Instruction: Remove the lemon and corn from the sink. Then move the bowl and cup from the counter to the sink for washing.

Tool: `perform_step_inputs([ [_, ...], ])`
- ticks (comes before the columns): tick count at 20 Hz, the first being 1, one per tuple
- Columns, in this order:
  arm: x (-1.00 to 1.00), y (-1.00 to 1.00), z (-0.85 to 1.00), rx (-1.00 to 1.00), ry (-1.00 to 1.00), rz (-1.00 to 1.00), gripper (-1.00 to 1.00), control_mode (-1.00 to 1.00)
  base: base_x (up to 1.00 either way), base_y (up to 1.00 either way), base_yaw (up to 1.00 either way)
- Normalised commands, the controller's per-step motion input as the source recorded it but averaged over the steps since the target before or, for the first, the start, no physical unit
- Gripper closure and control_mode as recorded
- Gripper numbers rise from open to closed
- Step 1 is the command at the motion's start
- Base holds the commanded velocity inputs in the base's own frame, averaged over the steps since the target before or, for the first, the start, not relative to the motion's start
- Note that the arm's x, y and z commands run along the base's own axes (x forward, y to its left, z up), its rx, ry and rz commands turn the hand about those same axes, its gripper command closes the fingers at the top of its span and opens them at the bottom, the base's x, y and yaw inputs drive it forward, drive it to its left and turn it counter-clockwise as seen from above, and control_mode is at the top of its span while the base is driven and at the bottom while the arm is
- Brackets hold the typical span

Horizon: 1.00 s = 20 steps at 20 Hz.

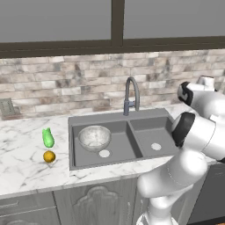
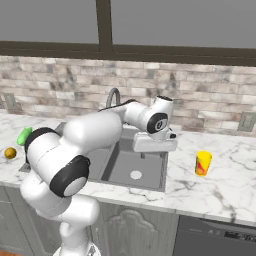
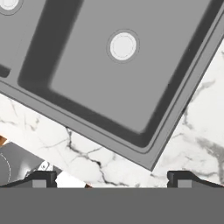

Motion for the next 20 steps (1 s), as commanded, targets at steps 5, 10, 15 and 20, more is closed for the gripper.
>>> perform_step_inputs([
  [5,0.04,-0.34,0.05,0.00,-0.09,0.05,-1.00,-1.00,0.00,0.00,0.00],
  [10,0.04,-0.31,0.03,0.00,-0.08,0.03,-1.00,-1.00,0.00,0.00,0.00],
  [15,0.06,-0.28,0.03,0.00,-0.09,0.00,-1.00,-1.00,0.00,0.00,0.00],
  [20,0.11,-0.23,0.01,0.00,-0.04,0.00,-1.00,-1.00,0.00,0.00,0.00],
])
